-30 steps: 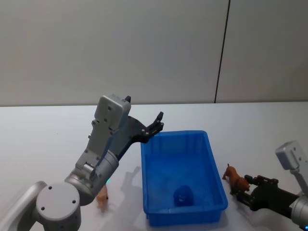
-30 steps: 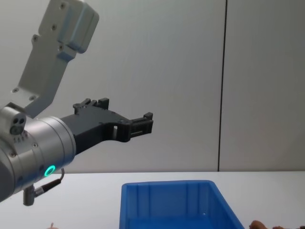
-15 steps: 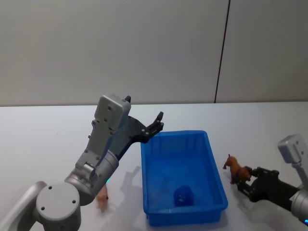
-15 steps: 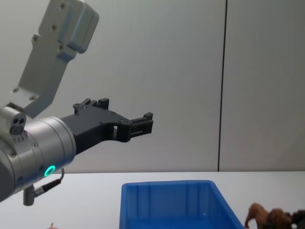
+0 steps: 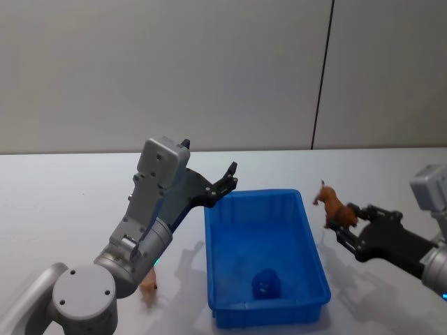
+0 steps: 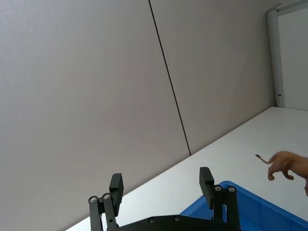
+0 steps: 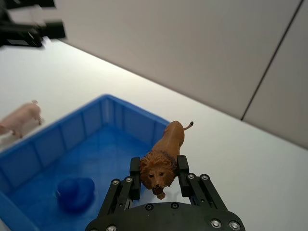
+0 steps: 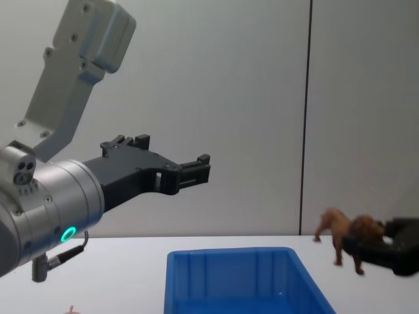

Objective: Pick up the two dolls from the table and place them into the box.

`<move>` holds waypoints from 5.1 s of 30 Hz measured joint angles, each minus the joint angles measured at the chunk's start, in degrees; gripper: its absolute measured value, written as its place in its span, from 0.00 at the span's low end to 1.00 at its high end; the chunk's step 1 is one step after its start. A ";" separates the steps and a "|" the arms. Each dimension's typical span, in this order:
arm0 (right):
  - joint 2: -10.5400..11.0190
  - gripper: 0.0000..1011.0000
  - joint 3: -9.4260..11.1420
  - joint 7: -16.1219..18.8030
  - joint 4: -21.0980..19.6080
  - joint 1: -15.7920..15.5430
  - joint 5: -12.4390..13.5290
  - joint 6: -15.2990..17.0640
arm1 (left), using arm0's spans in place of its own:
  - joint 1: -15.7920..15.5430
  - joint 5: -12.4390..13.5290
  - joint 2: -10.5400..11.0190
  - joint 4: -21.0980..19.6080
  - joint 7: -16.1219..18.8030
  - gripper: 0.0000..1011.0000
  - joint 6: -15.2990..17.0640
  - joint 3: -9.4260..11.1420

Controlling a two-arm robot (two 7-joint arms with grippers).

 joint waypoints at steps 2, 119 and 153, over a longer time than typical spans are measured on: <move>-0.04 0.42 -0.08 0.64 -1.17 0.17 -0.04 -0.07 | 0.00 0.00 0.00 0.00 0.00 0.99 0.00 0.00; 8.36 0.99 3.89 1.78 -3.31 -7.42 9.84 -1.64 | 16.56 -12.49 9.44 -5.12 11.44 0.99 10.35 -2.29; 8.39 0.99 3.89 1.78 -3.31 -7.42 9.84 -1.63 | 10.63 -10.24 4.91 6.51 1.87 0.36 11.29 -3.31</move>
